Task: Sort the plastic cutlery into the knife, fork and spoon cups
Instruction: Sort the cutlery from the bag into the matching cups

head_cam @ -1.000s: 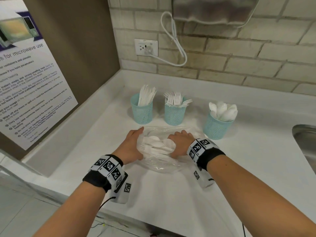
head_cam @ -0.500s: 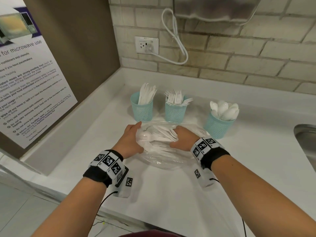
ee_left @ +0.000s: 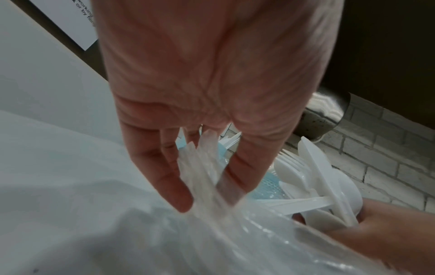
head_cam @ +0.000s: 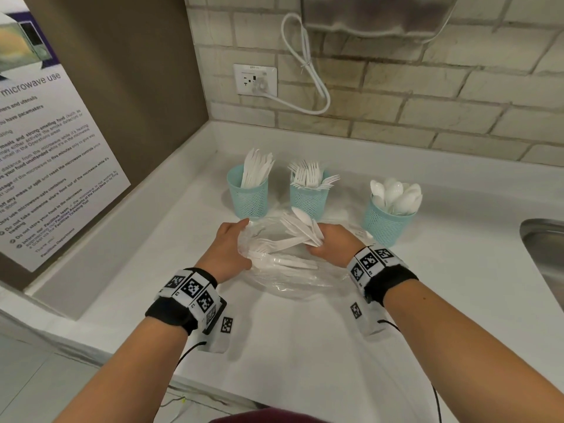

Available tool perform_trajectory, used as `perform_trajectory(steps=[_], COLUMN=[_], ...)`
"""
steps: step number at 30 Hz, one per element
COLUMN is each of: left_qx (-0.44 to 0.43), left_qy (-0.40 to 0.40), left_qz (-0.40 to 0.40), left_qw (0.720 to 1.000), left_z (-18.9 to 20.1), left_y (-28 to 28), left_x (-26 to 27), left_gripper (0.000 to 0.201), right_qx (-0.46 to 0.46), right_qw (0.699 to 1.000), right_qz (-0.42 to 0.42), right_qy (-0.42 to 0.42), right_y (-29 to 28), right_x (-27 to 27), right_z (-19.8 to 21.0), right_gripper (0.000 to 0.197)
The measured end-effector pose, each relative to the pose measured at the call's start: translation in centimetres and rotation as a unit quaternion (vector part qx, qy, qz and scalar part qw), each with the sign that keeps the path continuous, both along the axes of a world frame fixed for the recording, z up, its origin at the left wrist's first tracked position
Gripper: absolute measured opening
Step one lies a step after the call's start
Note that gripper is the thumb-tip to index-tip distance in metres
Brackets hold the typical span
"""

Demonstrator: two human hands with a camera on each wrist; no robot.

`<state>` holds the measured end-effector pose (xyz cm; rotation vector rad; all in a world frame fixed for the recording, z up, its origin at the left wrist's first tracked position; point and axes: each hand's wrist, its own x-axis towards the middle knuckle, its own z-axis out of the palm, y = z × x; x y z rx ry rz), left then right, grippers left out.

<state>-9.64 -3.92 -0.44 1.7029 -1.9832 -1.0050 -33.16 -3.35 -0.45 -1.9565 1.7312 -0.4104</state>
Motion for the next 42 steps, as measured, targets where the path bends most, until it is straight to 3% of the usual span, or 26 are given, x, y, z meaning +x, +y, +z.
perform_trajectory(steps=[7,13,19,25,31,33,34,37,40,42], left_qx=[-0.006,-0.006,-0.005,0.001,-0.005,-0.062,-0.111,-0.198,-0.12,-0.073], left_qy=[-0.09,-0.102,-0.095,-0.098,-0.137,-0.186,-0.196,-0.114,-0.026,0.066], left_qz=[0.004,0.019,0.022,0.022,0.008,0.012,0.011,-0.03,-0.138,-0.168], left_qw=[0.996,0.995,0.995,0.995,0.991,0.981,0.974,0.973,0.983,0.981], left_z=[-0.9,-1.1,-1.2,-1.3,-0.8,-0.1,0.3,2.0,3.3,3.8], left_y=[-0.4,-1.0,-1.4,-1.8,-1.7,-1.2,-0.9,-0.3,-0.4,-0.6], left_x=[0.0,0.1,0.0,0.1,-0.4,-0.9,-1.3,-3.5,-6.3,-7.6], left_gripper=[0.083,0.081,0.081,0.081,0.08,0.076,0.074,0.064,0.069,0.071], right_qx=[-0.022,-0.083,-0.106,-0.087,-0.109,-0.131,-0.14,-0.143,-0.145,-0.128], right_qw=[0.999,0.977,0.978,0.986,0.964,0.952,0.946,0.929,0.903,0.895], right_qz=[-0.026,-0.139,-0.161,-0.134,-0.178,-0.173,-0.166,-0.141,-0.108,-0.084], right_qy=[0.008,-0.137,-0.082,-0.036,-0.166,-0.217,-0.24,-0.309,-0.389,-0.419], right_y=[0.3,0.6,1.3,1.6,1.1,1.2,1.1,0.7,0.5,0.7], right_x=[-0.9,-2.5,-3.6,-4.1,-3.9,-3.5,-3.2,-1.9,0.0,1.4], right_z=[0.3,1.2,-0.2,-1.0,-0.1,1.1,1.7,3.5,5.0,5.6], right_gripper=[0.025,0.026,0.038,0.037,0.018,0.007,0.013,0.03,0.024,0.025])
